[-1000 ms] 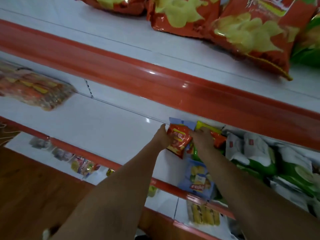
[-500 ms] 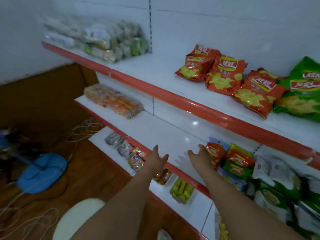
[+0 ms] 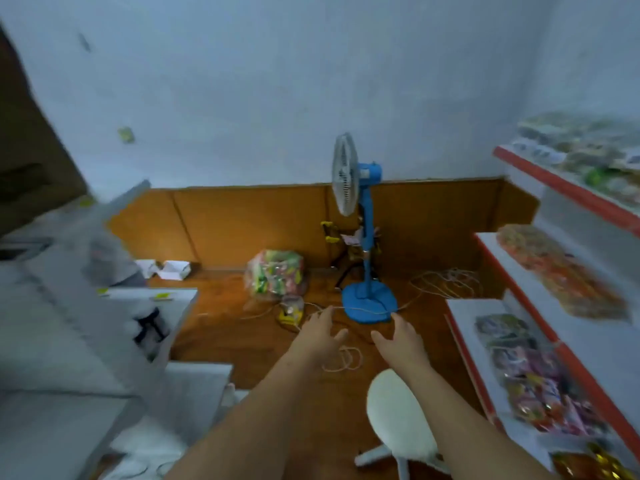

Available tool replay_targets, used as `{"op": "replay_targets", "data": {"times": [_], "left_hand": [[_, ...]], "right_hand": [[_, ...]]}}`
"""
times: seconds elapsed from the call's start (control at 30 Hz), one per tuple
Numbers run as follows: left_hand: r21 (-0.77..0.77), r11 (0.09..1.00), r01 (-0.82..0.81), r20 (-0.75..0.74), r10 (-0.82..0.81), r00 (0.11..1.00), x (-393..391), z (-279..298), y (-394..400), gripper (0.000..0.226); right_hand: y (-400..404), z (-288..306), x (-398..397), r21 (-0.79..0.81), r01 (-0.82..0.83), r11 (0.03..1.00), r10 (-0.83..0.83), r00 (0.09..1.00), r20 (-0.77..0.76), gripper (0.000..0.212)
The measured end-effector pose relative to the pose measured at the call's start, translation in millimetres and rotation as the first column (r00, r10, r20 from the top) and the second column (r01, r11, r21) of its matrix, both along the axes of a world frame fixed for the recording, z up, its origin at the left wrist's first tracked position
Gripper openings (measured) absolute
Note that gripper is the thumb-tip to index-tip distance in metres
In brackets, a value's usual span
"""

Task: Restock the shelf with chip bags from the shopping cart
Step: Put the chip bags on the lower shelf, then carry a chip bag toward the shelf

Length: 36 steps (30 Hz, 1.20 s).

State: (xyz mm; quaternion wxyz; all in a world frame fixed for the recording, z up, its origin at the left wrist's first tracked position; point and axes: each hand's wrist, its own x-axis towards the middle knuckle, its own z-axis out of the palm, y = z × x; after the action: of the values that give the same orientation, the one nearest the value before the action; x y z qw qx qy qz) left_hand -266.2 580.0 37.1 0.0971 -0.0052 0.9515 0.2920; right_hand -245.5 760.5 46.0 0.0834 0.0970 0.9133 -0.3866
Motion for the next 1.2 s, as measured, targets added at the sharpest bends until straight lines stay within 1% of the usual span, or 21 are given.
{"op": "replay_targets", "data": {"times": [0.1,0.17,0.27,0.3,0.37,0.43,0.5,0.6,0.67,0.7,0.83,0.9,1.03,1.2], "left_hand": [[-0.004,0.978,-0.208,-0.014,0.208,0.978,52,-1,-92,0.066],[0.036,0.935,-0.352,0.04,0.351,0.936,99,-7,-138,0.065],[0.128,0.827,-0.547,0.182,0.523,0.833,175,-22,-179,0.065],[0.136,0.785,-0.605,0.22,0.571,0.791,202,-29,-188,0.066],[0.091,0.699,-0.709,0.268,0.669,0.694,256,-44,-201,0.063],[0.041,0.612,-0.79,0.298,0.747,0.594,309,-58,-215,0.063],[0.02,0.509,-0.86,0.33,0.809,0.486,362,-75,-230,0.061],[-0.022,0.382,-0.924,0.337,0.873,0.352,433,-89,-251,0.054],[-0.028,0.315,-0.949,0.337,0.896,0.288,471,-103,-269,0.053],[-0.027,0.287,-0.958,0.335,0.905,0.262,487,-112,-280,0.055],[-0.002,0.212,-0.977,0.37,0.908,0.196,529,-159,-336,0.059],[0.019,0.185,-0.982,0.4,0.899,0.177,541,-189,-368,0.056],[0.023,0.175,-0.984,0.448,0.879,0.167,557,-243,-423,0.059],[0.01,0.156,-0.988,0.486,0.863,0.141,560,-309,-475,0.057]], "right_hand": [[-98,-6,4,0.02,-0.27,0.963,0.27,0.963,0.019,0.074],[-158,-11,19,0.026,-0.429,0.903,0.428,0.903,0.038,0.074],[-235,-23,57,-0.005,-0.647,0.763,0.643,0.758,0.104,0.066],[-256,-30,72,-0.024,-0.707,0.707,0.703,0.7,0.128,0.063],[-291,-48,108,-0.041,-0.81,0.585,0.802,0.57,0.181,0.064],[-319,-70,145,-0.073,-0.883,0.465,0.868,0.437,0.236,0.065],[-340,-82,186,-0.084,-0.923,0.374,0.899,0.339,0.276,0.062],[-365,-98,245,-0.091,-0.962,0.257,0.924,0.217,0.314,0.064],[-384,-113,275,-0.082,-0.982,0.171,0.936,0.136,0.325,0.068],[-394,-122,287,-0.069,-0.988,0.141,0.938,0.111,0.33,0.069],[-444,-156,318,-0.02,-0.994,0.111,0.924,0.096,0.37,0.069],[-473,-174,326,0.01,-0.992,0.124,0.913,0.119,0.39,0.067],[-532,-213,338,0.026,-0.987,0.161,0.899,0.158,0.408,0.063],[-591,-274,350,0.063,-0.991,0.121,0.894,0.137,0.426,0.061]]}}
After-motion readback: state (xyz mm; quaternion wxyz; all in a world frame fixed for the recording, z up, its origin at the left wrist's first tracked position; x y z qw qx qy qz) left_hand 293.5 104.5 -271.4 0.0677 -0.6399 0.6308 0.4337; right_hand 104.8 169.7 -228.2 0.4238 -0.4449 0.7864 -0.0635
